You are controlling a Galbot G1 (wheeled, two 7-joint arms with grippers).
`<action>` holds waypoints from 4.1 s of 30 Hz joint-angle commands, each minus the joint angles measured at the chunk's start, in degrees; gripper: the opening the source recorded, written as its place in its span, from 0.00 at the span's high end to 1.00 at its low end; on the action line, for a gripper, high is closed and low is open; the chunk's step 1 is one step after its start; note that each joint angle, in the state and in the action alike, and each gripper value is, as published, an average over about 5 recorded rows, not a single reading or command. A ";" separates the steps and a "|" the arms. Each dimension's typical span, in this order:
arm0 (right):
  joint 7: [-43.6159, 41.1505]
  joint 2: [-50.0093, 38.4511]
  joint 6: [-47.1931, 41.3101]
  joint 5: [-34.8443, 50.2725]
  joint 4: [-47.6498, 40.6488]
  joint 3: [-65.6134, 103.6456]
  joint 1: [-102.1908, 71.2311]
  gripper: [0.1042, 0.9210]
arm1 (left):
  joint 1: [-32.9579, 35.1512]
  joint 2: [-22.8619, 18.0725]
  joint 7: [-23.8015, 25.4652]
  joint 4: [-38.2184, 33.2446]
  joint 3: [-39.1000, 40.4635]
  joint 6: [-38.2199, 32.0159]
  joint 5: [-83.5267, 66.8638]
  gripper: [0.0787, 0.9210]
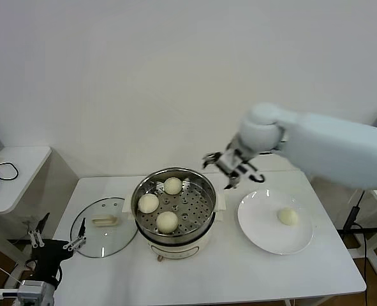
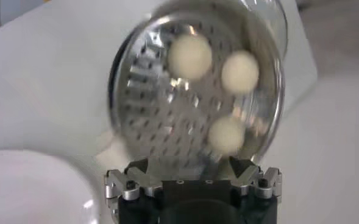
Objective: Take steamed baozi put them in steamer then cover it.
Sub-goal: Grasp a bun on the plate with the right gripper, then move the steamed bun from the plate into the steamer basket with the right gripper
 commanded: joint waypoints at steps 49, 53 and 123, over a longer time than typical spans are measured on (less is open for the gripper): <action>0.98 -1.20 0.56 -19.63 -34.82 37.47 -45.94 0.13 | 0.51 0.53 0.41 0.38 1.27 1.05 1.43 0.12; 0.61 -1.29 0.05 -19.78 -34.58 37.41 -46.14 0.14 | 0.63 0.41 0.41 0.25 1.30 1.06 1.44 0.12; 15.29 18.29 -30.99 19.64 -8.13 -4.33 -8.70 0.41 | -0.99 0.31 0.32 -0.28 1.92 1.06 1.29 0.12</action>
